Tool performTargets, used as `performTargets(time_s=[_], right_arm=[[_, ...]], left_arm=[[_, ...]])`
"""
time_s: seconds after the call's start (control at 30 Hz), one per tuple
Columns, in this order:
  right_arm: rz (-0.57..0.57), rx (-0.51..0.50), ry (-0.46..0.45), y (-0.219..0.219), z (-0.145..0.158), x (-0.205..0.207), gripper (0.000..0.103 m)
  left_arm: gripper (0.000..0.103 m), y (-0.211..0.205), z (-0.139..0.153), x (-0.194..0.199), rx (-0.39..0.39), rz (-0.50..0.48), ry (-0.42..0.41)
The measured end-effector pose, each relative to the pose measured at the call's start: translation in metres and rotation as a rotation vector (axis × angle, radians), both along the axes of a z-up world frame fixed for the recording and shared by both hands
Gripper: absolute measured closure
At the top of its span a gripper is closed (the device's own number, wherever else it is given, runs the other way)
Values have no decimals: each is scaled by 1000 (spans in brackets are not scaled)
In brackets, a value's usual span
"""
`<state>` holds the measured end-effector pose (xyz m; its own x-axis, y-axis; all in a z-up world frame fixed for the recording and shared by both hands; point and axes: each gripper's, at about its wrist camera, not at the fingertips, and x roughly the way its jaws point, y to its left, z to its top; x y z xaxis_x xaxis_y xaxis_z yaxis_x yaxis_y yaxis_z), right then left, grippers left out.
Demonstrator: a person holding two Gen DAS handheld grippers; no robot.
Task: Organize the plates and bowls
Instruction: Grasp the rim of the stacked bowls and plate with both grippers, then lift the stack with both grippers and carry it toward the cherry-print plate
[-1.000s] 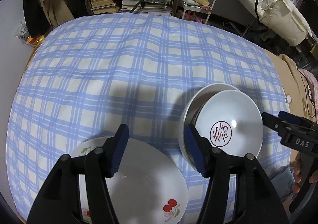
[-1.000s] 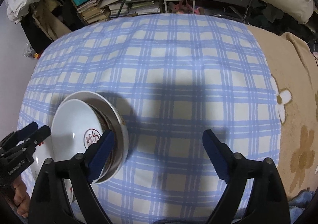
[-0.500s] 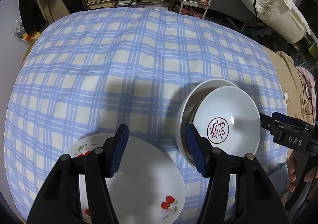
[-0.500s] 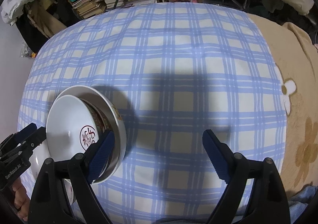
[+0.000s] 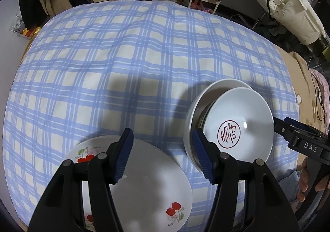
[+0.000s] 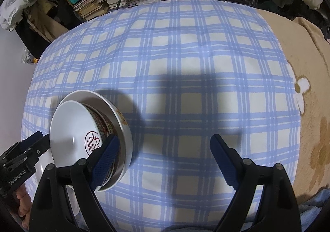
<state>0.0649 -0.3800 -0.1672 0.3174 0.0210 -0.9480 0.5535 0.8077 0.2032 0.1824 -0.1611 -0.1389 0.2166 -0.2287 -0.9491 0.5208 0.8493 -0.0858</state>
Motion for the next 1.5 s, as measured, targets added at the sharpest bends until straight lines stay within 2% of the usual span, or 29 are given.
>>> performTargets(time_s=[0.57, 0.77, 0.87, 0.97, 1.0, 1.03, 1.23, 1.27, 1.33, 1.37, 1.47, 1.5], right_arm=[[-26, 44, 32, -2, -4, -3, 9], [-36, 114, -2, -2, -5, -5, 9], [-31, 105, -7, 0, -5, -4, 11], [-26, 130, -26, 0, -4, -4, 20], [-26, 136, -30, 0, -4, -4, 24], [-25, 137, -29, 0, -4, -4, 34], [0, 210, -41, 4, -10, 0, 63], [2, 215, -43, 5, -10, 0, 64], [8, 234, -46, 9, -12, 1, 76], [9, 246, -48, 10, -13, 2, 79], [8, 250, -40, 15, -18, 6, 82], [10, 248, -33, 16, -19, 7, 83]], left_arm=[[44, -5, -5, 1, 42, -9, -17], [44, -6, -4, 0, 55, -16, -34], [44, -6, -4, 0, 51, -11, -28], [44, -3, -5, 3, 35, -3, -11], [45, -3, -5, 3, 34, -4, -10], [45, -2, -5, 3, 30, -6, -11], [63, -6, -4, 0, 1, -31, -15], [69, -7, -3, -1, -6, -39, -17], [76, -8, -3, -3, -15, -52, -15], [82, -10, -3, -4, -18, -59, -13], [100, -18, -2, -7, -26, -93, 7], [100, -21, -2, -9, -21, -101, 4]])
